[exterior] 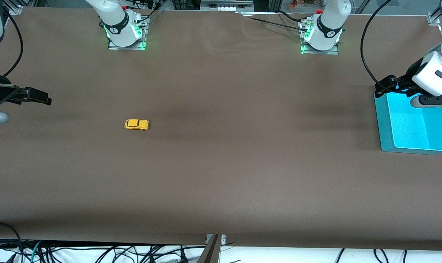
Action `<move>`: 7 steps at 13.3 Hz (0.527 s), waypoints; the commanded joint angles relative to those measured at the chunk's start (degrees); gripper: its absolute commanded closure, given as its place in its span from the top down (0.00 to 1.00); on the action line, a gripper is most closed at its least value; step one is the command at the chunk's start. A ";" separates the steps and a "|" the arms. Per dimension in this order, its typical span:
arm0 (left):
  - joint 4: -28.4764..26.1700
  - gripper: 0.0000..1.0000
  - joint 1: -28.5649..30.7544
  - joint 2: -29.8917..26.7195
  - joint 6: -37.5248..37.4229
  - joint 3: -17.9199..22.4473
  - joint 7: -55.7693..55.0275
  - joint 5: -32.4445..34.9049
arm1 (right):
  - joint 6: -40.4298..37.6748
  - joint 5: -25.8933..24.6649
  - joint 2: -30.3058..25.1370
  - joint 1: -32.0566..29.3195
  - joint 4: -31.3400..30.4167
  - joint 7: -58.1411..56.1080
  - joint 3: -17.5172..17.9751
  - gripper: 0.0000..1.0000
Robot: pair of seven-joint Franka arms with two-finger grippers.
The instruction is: Wind and store yellow beetle car
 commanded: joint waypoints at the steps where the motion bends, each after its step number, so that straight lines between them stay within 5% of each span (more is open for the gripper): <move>1: 1.47 1.00 0.10 0.49 -1.23 -0.34 -0.53 1.50 | 0.10 -0.36 -0.65 0.06 -0.16 0.73 0.32 1.00; 7: 1.47 1.00 0.02 0.49 -1.23 -0.34 -0.53 1.50 | 0.10 -0.27 -0.65 -0.03 -0.16 0.38 0.24 1.00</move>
